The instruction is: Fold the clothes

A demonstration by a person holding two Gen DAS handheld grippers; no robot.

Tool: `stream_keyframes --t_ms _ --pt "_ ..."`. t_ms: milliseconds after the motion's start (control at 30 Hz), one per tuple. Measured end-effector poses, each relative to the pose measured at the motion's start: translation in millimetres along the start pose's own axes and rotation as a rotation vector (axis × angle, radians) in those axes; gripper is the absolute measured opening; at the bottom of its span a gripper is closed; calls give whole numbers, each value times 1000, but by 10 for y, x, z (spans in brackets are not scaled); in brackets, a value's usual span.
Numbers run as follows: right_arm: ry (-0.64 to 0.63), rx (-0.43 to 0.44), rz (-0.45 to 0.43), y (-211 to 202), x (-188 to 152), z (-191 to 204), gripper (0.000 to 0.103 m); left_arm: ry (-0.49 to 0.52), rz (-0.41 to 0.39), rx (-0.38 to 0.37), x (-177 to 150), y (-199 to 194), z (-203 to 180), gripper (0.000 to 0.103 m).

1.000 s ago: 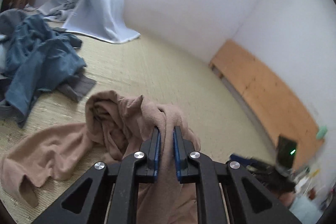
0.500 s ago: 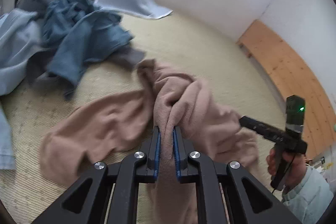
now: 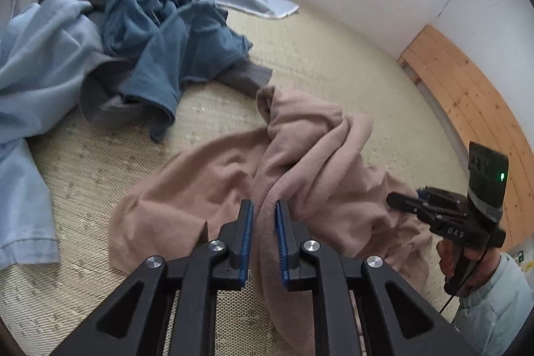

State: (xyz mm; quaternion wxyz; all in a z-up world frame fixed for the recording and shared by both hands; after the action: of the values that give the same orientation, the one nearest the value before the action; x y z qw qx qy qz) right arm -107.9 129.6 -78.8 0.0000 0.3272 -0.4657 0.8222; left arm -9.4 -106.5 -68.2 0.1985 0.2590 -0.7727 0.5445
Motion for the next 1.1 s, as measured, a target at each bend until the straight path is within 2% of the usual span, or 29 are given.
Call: stream_keyframes --t_ms 33,100,167,233,267,300,400,533,700,767,800,833,900,1033,1100 --pt "-19 -3 -6 -31 -1 46 23 -6 -22 -22 30 -61 -14 13" --pt "-55 10 -16 -100 3 149 22 -21 -70 -122 91 -175 -80 17" --pt "-108 42 -30 -196 -23 309 21 -36 -101 -257 123 -260 -207 38" --pt "-163 73 -40 -286 -60 477 21 -43 -88 -373 112 -254 -382 54" --pt "-191 97 -42 -317 -89 580 21 -46 -77 -428 102 -241 -473 55" --pt "-219 121 -43 -348 -119 683 21 -36 -55 -450 85 -204 -556 55" --pt "-299 191 -30 -373 -246 992 21 9 27 -446 16 -44 -756 55" --pt "-378 247 23 -291 -450 1264 23 44 141 -374 -99 222 -834 55" --pt "-395 273 107 -190 -591 1212 25 121 192 -286 -169 342 -944 55" --pt "-397 289 131 -198 -623 1167 29 154 206 -265 -200 378 -1005 55" --pt "-397 299 141 -213 -635 1145 41 173 209 -255 -213 382 -1032 55" --pt "-398 308 150 -227 -648 1122 58 194 210 -245 -225 379 -1056 55" --pt "-402 320 180 -261 -696 1076 70 235 209 -226 -246 356 -1115 55" --pt "-371 314 246 -371 -764 845 70 323 210 -205 -315 289 -1272 55" --pt "-345 309 237 -475 -754 706 70 369 216 -194 -369 304 -1349 55"
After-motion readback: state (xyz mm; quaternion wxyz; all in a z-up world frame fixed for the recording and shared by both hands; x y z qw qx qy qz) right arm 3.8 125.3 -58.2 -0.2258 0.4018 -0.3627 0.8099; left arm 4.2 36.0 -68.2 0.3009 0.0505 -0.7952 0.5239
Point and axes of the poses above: each gripper's, at about its wrist camera, not at the fingertips, and y roughly the way its jaws point, z to its left, x to its top, the point moved 3 cm from there along y, roughly the way its jaws point, and after that the axes turned 7 degrees about y, right-handed, at the moved point
